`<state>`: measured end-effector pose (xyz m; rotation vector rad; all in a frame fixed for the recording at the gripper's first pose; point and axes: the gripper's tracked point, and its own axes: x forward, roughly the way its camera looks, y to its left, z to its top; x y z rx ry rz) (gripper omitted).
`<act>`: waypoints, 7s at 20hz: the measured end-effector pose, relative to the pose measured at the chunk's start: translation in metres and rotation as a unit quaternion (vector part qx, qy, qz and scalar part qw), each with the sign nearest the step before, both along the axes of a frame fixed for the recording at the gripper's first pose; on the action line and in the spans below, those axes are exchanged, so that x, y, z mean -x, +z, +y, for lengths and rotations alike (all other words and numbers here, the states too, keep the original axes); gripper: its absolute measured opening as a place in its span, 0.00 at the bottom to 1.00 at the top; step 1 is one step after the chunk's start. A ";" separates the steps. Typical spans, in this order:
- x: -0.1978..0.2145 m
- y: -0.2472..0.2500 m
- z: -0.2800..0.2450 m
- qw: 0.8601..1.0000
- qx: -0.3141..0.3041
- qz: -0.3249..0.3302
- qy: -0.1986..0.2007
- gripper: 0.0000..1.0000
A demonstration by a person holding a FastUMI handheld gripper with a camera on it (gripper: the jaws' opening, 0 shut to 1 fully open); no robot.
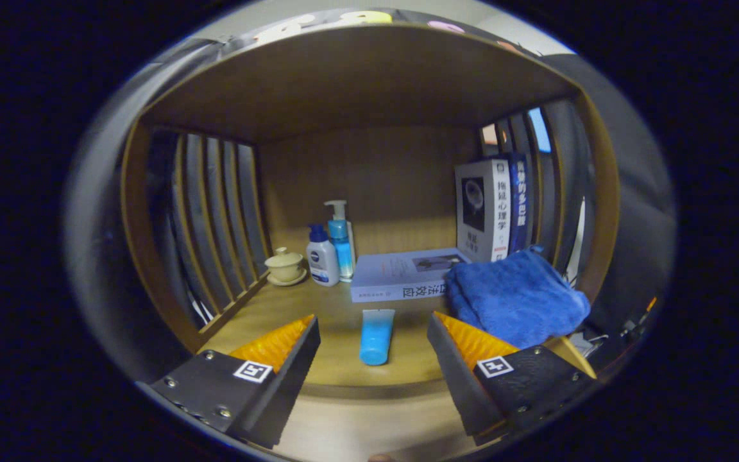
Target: Pull open the drawer, take out the items inside it, and place them on the countertop above the cabinet.
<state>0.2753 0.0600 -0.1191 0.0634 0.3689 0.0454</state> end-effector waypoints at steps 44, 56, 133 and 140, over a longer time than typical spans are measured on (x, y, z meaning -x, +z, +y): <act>0.193 -0.114 -0.014 0.999 -0.015 0.032 -0.019 0.99; 0.160 -0.110 -0.014 0.999 -0.023 0.019 -0.015 0.99; 0.114 0.093 -0.062 0.982 0.071 -0.168 -0.042 0.99; 0.173 0.115 -0.077 0.977 0.095 -0.189 -0.042 0.99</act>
